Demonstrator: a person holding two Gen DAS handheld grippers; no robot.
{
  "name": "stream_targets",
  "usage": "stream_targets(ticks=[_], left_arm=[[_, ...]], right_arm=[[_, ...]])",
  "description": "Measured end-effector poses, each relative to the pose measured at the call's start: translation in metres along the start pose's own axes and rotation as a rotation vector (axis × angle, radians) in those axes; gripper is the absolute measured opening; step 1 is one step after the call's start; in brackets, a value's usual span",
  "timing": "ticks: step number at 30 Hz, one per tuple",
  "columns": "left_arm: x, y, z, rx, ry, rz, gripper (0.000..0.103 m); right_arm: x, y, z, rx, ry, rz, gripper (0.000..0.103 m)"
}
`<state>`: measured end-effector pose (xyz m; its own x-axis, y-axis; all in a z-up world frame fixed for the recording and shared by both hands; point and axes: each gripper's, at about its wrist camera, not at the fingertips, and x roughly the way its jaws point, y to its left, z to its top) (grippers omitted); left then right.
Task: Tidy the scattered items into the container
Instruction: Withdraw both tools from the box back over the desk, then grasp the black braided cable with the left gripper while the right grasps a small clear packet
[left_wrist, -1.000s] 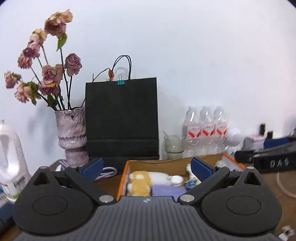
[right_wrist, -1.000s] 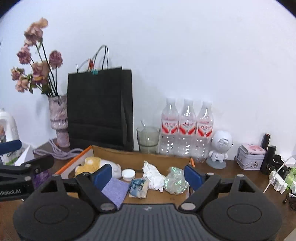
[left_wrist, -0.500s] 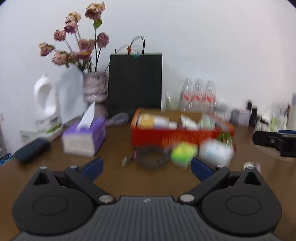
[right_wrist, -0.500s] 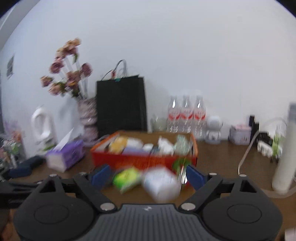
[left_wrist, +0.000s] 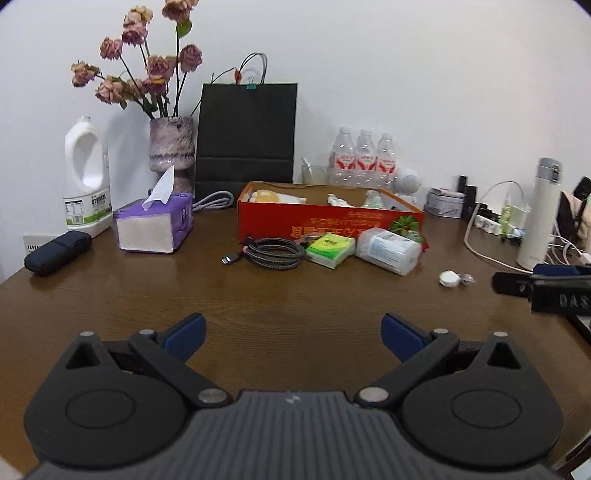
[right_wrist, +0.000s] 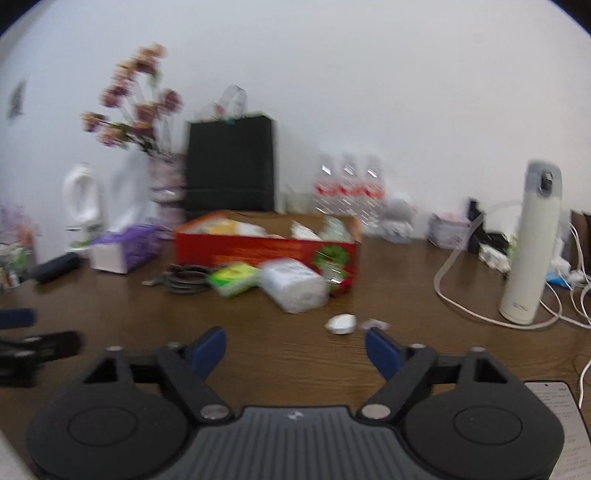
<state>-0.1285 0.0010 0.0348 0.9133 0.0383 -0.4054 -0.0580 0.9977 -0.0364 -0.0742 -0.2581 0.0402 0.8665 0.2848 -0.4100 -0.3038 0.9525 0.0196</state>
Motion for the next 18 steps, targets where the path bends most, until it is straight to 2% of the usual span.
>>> stream_targets(ticks=[1, 4, 8, 11, 15, 18], left_arm=[[0.009, 0.004, 0.006, -0.009, -0.002, 0.019, 0.103], [0.043, 0.021, 0.029, -0.039, -0.016, 0.047, 0.1], [0.104, 0.035, 0.064, -0.03, 0.015, 0.054, 0.081], [0.153, 0.04, 0.086, -0.006, 0.046, 0.061, 0.081], [0.211, 0.047, 0.095, 0.045, 0.149, 0.071, 0.078], [0.236, 0.055, 0.088, 0.037, 0.235, 0.05, 0.078]], right_arm=[[0.012, -0.01, 0.005, 0.026, 0.018, -0.017, 0.055], [0.049, -0.035, 0.016, 0.077, 0.076, -0.074, 0.054], [0.095, -0.055, 0.025, 0.102, 0.129, -0.121, 0.048], [0.12, -0.066, 0.028, 0.123, 0.163, -0.107, 0.044], [0.138, -0.066, 0.027, 0.1, 0.203, -0.118, 0.039], [0.146, -0.066, 0.024, 0.09, 0.235, -0.111, 0.034]])
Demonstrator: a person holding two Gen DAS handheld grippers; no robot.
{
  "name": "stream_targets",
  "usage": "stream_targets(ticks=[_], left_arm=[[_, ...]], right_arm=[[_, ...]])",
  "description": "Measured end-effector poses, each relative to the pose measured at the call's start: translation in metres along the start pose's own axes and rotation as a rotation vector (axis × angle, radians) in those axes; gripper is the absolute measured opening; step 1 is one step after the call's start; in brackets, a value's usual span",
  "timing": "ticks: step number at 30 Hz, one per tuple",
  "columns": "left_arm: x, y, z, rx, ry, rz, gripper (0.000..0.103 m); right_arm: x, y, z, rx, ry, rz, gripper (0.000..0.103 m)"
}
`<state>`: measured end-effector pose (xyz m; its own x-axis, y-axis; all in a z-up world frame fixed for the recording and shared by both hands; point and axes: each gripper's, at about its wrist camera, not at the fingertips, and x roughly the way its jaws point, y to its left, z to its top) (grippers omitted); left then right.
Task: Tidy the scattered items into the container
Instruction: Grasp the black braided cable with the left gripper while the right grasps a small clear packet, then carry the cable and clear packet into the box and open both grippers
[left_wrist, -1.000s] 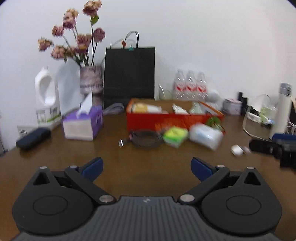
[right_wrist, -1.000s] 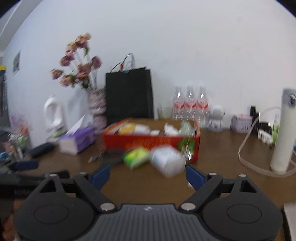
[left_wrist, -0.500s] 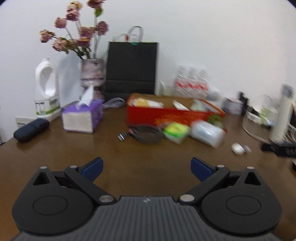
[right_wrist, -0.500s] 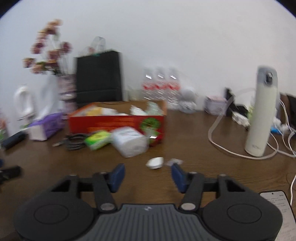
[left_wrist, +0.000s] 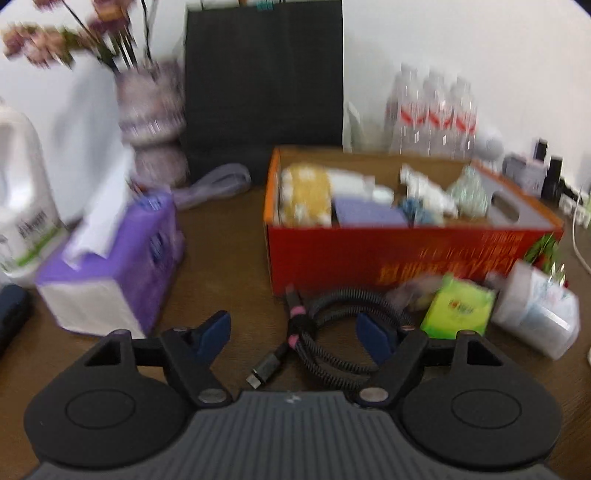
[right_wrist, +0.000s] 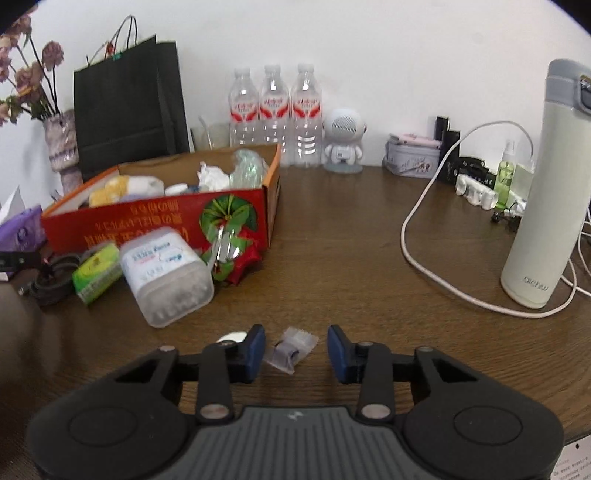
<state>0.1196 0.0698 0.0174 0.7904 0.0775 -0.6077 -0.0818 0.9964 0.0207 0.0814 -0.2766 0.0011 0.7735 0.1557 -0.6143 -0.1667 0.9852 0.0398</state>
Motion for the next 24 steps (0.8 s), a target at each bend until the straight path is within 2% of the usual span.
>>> stream_targets(ticks=[1, 3, 4, 6, 7, 8, 12, 15, 19, 24], left_arm=[[0.006, 0.002, -0.002, -0.011, 0.023, -0.011, 0.075], [0.016, 0.002, -0.004, -0.014, 0.066, -0.041, 0.058], [0.018, 0.0, -0.005, -0.004, 0.07, -0.049, 0.056], [0.017, -0.008, -0.006, 0.048, 0.062, -0.041, 0.045], [0.016, -0.01, -0.006, 0.056, 0.062, -0.055, 0.031], [0.014, -0.011, -0.007, 0.058, 0.062, -0.068, 0.027], [0.001, -0.023, -0.016, 0.118, 0.043, 0.003, 0.022], [-0.024, -0.023, -0.029, 0.068, 0.028, -0.019, 0.02], [-0.073, -0.024, -0.052, 0.04, -0.03, -0.031, 0.019], [-0.132, -0.025, -0.081, 0.015, -0.085, -0.037, 0.019]], right_arm=[[0.002, 0.001, -0.001, -0.005, 0.007, 0.004, 0.034], [0.006, 0.002, -0.002, -0.012, 0.02, 0.0, 0.03], [0.008, 0.002, -0.003, -0.02, 0.019, -0.003, 0.029], [0.01, 0.003, -0.002, -0.033, 0.015, 0.004, 0.023], [0.011, 0.004, -0.002, -0.041, 0.012, 0.011, 0.017], [0.012, 0.005, -0.002, -0.049, 0.008, 0.013, 0.017], [0.01, 0.006, -0.003, -0.053, -0.002, 0.002, 0.016], [0.0, 0.002, -0.005, -0.032, -0.011, -0.004, 0.016], [-0.033, 0.006, -0.007, -0.02, -0.082, 0.006, 0.016], [-0.073, 0.029, -0.017, -0.041, -0.121, 0.099, 0.016]])
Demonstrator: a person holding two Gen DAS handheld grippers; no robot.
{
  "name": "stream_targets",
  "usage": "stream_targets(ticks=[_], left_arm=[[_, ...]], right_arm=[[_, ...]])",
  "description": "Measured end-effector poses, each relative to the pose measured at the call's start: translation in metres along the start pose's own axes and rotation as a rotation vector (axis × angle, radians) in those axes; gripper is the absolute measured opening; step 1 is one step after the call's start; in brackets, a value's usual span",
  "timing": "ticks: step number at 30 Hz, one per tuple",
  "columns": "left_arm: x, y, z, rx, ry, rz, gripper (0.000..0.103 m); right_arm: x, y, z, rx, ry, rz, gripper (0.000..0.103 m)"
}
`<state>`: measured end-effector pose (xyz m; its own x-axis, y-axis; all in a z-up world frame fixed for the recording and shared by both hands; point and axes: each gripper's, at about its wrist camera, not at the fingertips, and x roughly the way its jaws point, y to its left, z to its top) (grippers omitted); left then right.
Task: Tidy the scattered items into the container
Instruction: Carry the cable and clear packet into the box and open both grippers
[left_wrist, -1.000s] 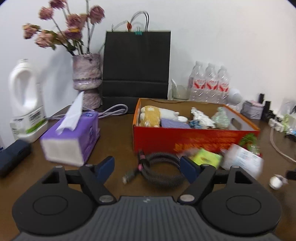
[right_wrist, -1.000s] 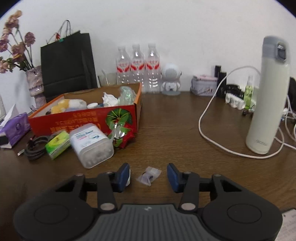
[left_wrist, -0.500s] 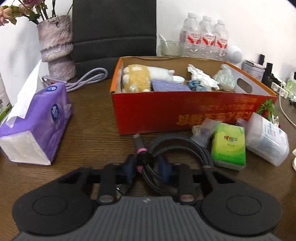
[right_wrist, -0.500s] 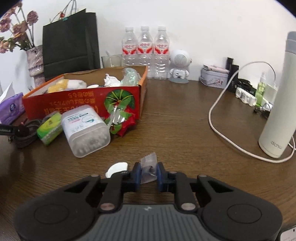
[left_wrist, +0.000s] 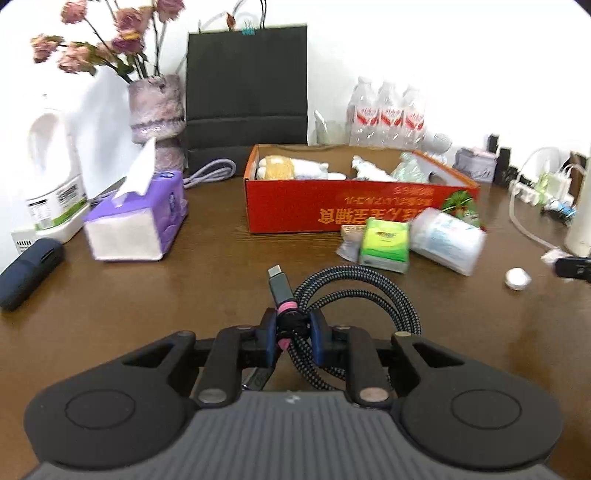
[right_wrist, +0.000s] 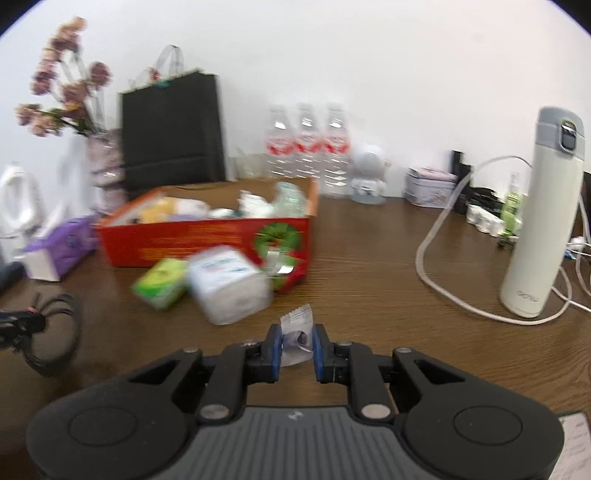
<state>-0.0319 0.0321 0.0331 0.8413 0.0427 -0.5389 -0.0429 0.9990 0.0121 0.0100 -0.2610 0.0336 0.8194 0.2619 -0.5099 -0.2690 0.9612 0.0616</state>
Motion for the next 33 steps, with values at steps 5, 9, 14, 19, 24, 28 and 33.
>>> stream_targets(ticks=[5, 9, 14, 19, 24, 28, 33], left_arm=[[-0.049, -0.012, -0.014, 0.006, -0.084, 0.014, 0.019], [-0.089, -0.023, -0.03, -0.008, -0.176, 0.022, 0.019], [-0.122, -0.028, -0.045, -0.042, -0.283, 0.013, 0.019], [-0.134, -0.037, -0.048, -0.037, -0.357, 0.075, 0.019], [-0.118, -0.033, -0.043, -0.062, -0.338, 0.047, 0.019], [-0.096, -0.028, -0.018, -0.088, -0.367, 0.042, 0.019], [-0.034, -0.02, 0.049, -0.081, -0.352, -0.019, 0.019]], right_arm=[[-0.037, 0.04, -0.014, -0.064, -0.054, 0.113, 0.016], [-0.07, 0.064, -0.024, -0.107, -0.13, 0.154, 0.016], [-0.101, 0.07, -0.035, -0.086, -0.218, 0.158, 0.016], [-0.113, 0.071, -0.047, -0.094, -0.273, 0.107, 0.016], [-0.104, 0.062, -0.039, -0.064, -0.287, 0.094, 0.016], [-0.08, 0.061, -0.017, -0.062, -0.277, 0.074, 0.016], [-0.031, 0.053, 0.039, -0.024, -0.283, 0.076, 0.017]])
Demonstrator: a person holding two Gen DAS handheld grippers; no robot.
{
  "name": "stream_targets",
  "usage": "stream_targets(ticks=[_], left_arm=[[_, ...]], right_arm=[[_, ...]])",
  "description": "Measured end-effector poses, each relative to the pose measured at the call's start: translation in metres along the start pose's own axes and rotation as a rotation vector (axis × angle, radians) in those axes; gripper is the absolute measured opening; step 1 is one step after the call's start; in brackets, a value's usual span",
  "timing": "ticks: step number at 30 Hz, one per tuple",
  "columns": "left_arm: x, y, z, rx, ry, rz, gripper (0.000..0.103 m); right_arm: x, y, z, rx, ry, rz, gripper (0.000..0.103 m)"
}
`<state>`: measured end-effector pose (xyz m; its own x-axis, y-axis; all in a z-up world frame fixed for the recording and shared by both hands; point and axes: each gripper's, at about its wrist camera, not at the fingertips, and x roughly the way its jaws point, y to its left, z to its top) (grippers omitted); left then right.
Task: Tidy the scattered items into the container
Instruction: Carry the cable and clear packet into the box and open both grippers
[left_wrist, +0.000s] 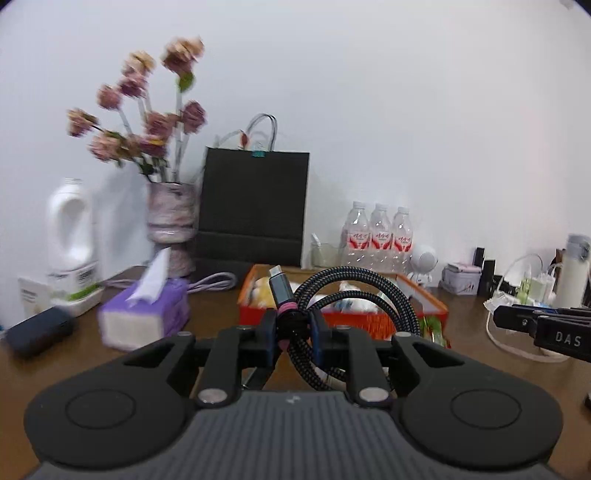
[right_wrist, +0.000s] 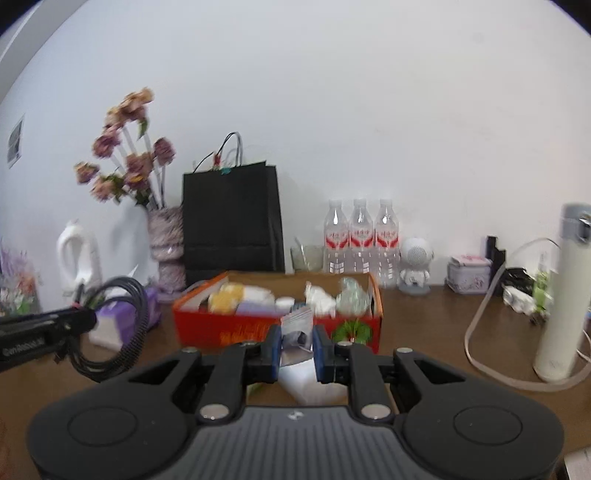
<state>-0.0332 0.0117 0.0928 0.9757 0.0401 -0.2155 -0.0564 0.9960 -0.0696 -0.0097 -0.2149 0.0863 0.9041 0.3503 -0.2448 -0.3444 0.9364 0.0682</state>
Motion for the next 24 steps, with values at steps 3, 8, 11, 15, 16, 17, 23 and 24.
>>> stream_targets(ticks=[3, 8, 11, 15, 16, 17, 23, 24], left_arm=[[0.075, 0.005, 0.034, -0.036, 0.073, -0.075, 0.019], [0.195, 0.002, 0.078, 0.044, 0.264, -0.145, 0.019], [0.258, -0.002, 0.08, 0.085, 0.397, -0.146, 0.019], [0.318, -0.006, 0.061, 0.089, 0.573, -0.125, 0.019], [0.328, -0.009, 0.055, 0.104, 0.606, -0.123, 0.019], [0.336, -0.012, 0.048, 0.124, 0.63, -0.128, 0.019], [0.36, -0.009, 0.022, 0.168, 0.722, -0.091, 0.021], [0.361, -0.007, 0.021, 0.155, 0.725, -0.094, 0.021]], right_arm=[[0.052, -0.012, 0.034, -0.007, 0.027, 0.039, 0.017], [0.145, -0.041, 0.084, -0.006, 0.138, 0.043, 0.017], [0.201, -0.058, 0.102, 0.017, 0.247, 0.038, 0.017], [0.286, -0.07, 0.099, 0.059, 0.507, 0.084, 0.016], [0.305, -0.072, 0.094, 0.072, 0.57, 0.095, 0.016], [0.322, -0.074, 0.088, 0.097, 0.624, 0.099, 0.016], [0.382, -0.062, 0.049, 0.095, 0.794, 0.033, 0.018], [0.387, -0.06, 0.045, 0.082, 0.805, 0.018, 0.019]])
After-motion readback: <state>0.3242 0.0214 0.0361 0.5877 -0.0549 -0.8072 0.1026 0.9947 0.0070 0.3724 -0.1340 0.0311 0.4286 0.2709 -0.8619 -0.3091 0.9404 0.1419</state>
